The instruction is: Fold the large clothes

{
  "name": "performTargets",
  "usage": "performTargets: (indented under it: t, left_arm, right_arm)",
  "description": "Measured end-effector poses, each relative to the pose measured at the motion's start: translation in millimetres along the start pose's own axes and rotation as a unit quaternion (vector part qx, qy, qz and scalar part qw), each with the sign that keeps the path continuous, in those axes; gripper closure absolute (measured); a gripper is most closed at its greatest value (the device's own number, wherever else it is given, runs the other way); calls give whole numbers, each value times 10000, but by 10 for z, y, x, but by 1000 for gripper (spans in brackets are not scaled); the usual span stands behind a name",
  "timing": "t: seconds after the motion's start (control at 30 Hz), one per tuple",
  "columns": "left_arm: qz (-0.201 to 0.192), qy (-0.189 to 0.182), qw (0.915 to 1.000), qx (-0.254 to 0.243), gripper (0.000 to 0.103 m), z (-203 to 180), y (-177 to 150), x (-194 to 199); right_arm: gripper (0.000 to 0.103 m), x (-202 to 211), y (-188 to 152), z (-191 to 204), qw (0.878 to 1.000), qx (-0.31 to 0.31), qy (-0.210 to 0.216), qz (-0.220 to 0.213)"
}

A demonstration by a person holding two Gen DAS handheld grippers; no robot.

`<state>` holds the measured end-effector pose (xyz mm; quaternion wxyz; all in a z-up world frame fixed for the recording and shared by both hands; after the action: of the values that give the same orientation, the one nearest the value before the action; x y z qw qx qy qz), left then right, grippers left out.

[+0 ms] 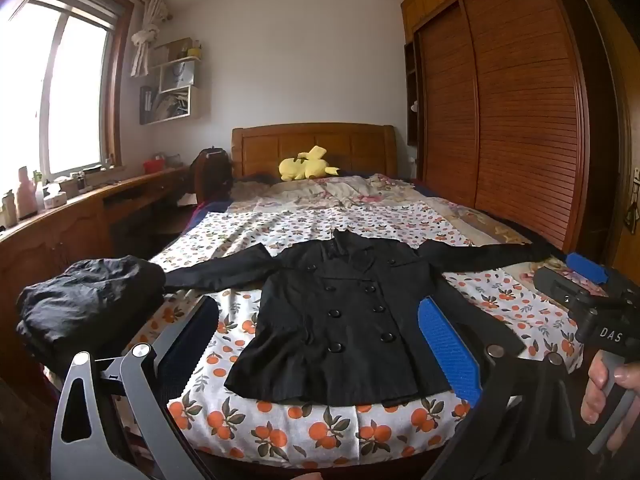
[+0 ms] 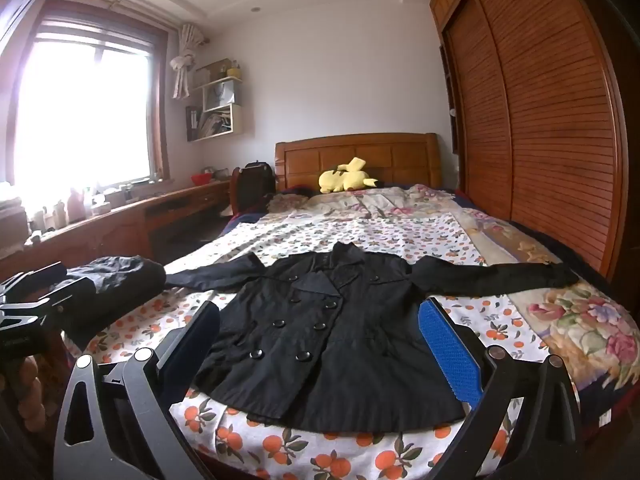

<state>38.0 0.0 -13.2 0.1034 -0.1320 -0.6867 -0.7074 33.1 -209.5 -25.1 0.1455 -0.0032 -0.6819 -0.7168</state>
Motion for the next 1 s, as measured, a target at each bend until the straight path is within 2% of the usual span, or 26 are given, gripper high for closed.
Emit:
performTargets:
  t: [1.0]
  left_arm:
    - [15, -19, 10000, -7, 2, -17, -7, -16]
  right_arm:
    - [7, -8, -10, -7, 10000, -10, 5, 32]
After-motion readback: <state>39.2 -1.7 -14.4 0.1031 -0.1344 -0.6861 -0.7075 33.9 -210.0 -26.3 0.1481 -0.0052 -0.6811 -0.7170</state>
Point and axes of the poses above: each gripper's, at about its wrist camera, not at the fingertips, and x roughly against the way its jaws point, z to its left, y to its top, the point moved 4 cm from there along -x, roughly the way its jaws point, and after that the axes turned 2 degrees about -y, right-handed, at the moved point
